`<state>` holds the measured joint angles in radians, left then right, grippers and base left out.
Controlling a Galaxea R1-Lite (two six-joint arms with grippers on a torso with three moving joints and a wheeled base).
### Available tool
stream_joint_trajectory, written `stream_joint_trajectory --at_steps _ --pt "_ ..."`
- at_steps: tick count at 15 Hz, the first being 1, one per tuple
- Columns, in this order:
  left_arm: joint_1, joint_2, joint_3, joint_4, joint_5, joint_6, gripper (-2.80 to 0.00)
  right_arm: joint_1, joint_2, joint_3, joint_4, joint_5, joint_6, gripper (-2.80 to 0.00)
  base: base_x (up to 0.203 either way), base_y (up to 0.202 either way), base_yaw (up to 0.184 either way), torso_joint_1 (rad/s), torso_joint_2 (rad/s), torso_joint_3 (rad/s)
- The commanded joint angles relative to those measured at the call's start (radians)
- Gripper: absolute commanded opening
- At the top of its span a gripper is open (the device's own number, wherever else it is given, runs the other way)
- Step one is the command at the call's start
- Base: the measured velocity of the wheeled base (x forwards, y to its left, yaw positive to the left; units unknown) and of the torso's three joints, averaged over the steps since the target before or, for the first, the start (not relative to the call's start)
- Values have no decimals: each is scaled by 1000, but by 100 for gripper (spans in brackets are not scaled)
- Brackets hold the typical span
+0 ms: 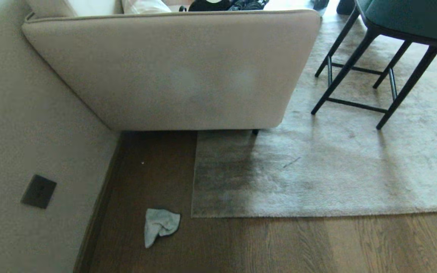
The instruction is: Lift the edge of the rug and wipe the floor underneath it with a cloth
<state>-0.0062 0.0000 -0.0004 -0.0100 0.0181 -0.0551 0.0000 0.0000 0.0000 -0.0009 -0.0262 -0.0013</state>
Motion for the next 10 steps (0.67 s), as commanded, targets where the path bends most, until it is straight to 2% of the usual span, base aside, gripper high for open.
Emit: stream_joint_trajectory --at_steps 1,10 --pt "0 0 0 -1 0 0 -280 0 1 0 -1 0 0 -280 0 0 0 2 2 195" --pt "0 0 -1 -1 0 -2 -280 0 2 0 -1 0 0 -280 0 0 0 2 2 203"
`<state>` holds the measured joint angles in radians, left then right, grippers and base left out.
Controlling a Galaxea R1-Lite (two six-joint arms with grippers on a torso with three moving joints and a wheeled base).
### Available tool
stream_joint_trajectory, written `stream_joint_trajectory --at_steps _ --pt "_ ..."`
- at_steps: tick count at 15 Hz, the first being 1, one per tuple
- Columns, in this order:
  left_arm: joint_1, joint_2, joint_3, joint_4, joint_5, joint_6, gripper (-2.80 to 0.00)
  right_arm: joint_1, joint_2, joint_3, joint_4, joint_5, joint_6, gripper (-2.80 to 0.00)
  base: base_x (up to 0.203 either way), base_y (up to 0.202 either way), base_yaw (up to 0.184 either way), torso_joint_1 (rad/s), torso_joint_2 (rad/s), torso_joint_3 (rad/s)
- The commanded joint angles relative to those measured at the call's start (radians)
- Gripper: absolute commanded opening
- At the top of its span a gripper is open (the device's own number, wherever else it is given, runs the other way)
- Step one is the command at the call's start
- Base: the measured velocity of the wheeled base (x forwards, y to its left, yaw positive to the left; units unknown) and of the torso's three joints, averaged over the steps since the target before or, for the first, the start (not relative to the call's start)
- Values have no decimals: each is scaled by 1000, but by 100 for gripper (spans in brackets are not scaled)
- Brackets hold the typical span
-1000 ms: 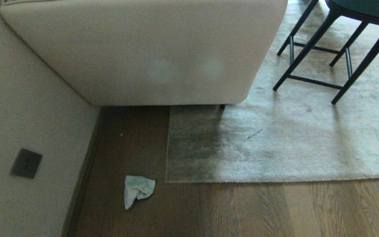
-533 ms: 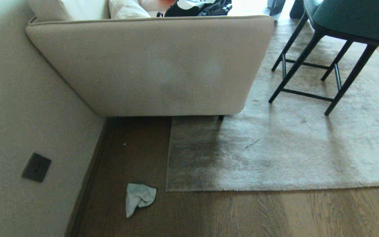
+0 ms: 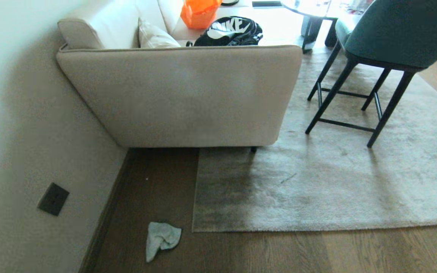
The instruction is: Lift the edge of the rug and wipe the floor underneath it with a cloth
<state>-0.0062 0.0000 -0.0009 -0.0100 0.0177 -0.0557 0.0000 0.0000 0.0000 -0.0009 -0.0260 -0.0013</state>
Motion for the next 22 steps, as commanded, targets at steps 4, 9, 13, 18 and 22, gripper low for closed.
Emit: stream_joint_trajectory --at_steps 4,9,13,18,22 --pt "0 0 -1 0 0 4 -280 0 0 0 -1 0 0 -280 0 0 0 1 0 203" --pt "0 0 -1 -1 -1 -1 -280 0 2 0 -1 0 0 -280 0 0 0 3 2 201" --pt "0 0 0 -1 1 1 -280 0 2 0 -1 0 0 -280 0 0 0 0 4 168" --pt "0 0 0 -2 1 -1 -280 0 2 0 -1 0 0 -280 0 0 0 0 0 0" --pt "0 0 -1 -1 1 -1 -280 0 2 0 -1 0 0 -280 0 0 0 0 3 50"
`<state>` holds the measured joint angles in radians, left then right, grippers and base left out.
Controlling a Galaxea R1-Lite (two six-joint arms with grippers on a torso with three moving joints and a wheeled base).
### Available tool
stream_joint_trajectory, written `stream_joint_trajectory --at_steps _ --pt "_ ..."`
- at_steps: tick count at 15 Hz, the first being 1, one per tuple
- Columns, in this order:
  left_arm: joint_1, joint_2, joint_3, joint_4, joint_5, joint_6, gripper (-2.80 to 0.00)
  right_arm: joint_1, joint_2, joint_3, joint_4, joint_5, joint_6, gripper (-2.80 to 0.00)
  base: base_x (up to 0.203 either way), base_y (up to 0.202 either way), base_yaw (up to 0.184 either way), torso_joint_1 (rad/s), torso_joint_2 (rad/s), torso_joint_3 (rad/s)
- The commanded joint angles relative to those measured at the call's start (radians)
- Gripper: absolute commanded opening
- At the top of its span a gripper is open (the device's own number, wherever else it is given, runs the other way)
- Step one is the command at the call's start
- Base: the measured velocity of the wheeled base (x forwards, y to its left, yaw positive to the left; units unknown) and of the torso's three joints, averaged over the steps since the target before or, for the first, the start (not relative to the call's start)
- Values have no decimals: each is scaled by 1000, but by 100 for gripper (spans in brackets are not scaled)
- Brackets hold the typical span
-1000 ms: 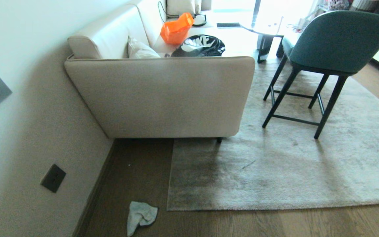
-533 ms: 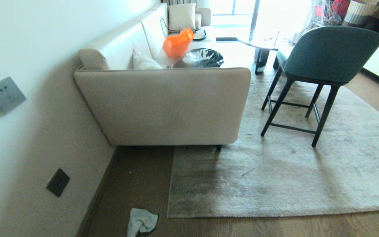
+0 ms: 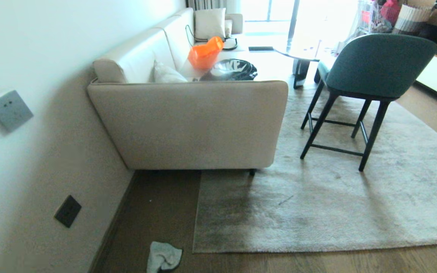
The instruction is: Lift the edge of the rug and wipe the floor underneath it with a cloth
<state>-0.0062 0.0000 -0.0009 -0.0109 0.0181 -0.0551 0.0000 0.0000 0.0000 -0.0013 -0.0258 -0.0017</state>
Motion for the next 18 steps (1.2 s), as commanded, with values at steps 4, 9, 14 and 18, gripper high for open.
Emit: stream_joint_trajectory --at_steps 4,9,14,18 --pt "0 0 -1 0 0 -2 -280 0 2 0 0 0 0 -280 0 0 0 0 2 7" --pt "0 0 -1 0 -1 0 -280 0 1 0 0 0 0 -280 0 0 0 0 0 0" --pt "0 0 1 0 -1 0 -280 0 2 0 0 0 0 -280 0 0 0 0 0 0" --pt "0 0 -1 0 -1 -1 -280 0 0 0 0 2 -9 -280 0 0 0 0 0 0"
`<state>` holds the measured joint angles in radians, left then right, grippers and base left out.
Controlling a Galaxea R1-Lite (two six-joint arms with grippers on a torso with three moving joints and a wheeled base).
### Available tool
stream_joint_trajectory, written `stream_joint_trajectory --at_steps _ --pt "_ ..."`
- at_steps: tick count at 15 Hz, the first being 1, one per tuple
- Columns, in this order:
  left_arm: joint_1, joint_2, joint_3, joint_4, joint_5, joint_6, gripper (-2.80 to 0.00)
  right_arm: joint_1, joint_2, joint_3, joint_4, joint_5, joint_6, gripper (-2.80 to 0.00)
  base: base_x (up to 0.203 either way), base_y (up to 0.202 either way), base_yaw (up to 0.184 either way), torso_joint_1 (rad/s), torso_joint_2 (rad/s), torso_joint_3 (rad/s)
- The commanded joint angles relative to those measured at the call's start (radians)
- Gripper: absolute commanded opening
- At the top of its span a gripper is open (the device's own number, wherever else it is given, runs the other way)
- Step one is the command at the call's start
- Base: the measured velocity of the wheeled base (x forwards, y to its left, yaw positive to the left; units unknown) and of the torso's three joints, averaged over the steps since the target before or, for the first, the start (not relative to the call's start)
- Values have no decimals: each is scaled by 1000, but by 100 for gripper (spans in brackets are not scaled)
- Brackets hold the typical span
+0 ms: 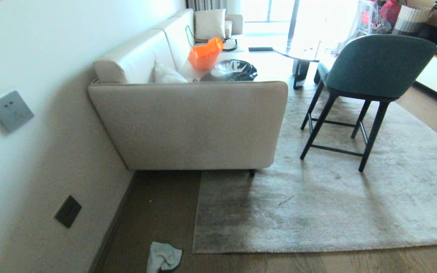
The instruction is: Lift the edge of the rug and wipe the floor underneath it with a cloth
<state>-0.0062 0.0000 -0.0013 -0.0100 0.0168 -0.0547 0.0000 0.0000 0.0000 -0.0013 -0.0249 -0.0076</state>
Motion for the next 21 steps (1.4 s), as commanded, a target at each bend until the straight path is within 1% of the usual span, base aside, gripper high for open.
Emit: stream_joint_trajectory --at_steps 1,3,5,13,21 --pt "0 0 1 -1 1 -2 -280 0 0 0 0 3 -15 -280 0 0 0 0 0 0" --pt "0 0 0 -1 0 -1 -280 0 0 0 0 5 -22 -280 0 0 0 -2 -23 -46" --pt "0 0 0 -1 0 -2 -280 0 0 0 0 7 -25 -280 0 0 0 -31 -263 -292" --pt "0 0 1 -1 1 -1 -280 0 0 0 1 8 -28 -280 0 0 0 9 -418 -399" --pt "0 0 0 -1 0 -1 -280 0 0 0 1 8 -29 -280 0 0 0 119 -488 -373"
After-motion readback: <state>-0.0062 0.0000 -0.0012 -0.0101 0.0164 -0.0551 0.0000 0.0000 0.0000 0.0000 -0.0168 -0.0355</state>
